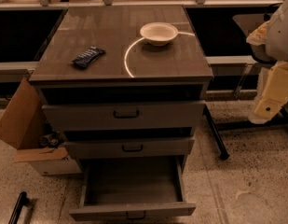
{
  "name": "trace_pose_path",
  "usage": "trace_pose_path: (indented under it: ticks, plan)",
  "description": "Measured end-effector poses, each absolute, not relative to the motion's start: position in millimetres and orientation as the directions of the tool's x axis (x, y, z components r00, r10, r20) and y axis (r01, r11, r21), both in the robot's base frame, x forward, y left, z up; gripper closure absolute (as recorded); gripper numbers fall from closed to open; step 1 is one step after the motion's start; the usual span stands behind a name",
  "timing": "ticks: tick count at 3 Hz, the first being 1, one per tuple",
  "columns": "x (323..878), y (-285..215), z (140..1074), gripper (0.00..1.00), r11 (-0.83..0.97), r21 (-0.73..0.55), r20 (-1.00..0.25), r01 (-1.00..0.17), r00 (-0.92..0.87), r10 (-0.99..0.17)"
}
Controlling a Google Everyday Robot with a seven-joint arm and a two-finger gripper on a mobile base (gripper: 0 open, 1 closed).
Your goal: Close bottom drawer
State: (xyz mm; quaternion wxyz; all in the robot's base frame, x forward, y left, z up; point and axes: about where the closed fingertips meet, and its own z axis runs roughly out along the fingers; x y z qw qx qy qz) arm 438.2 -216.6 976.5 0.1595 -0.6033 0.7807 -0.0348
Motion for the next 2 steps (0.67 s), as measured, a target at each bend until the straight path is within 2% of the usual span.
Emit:
trace_pose_path:
  ticks: [2]
  plan:
    - [432.9, -203.3, 954.2, 0.0, 0.251, -0.235, -0.227, -0.939, -0.197, -0.954]
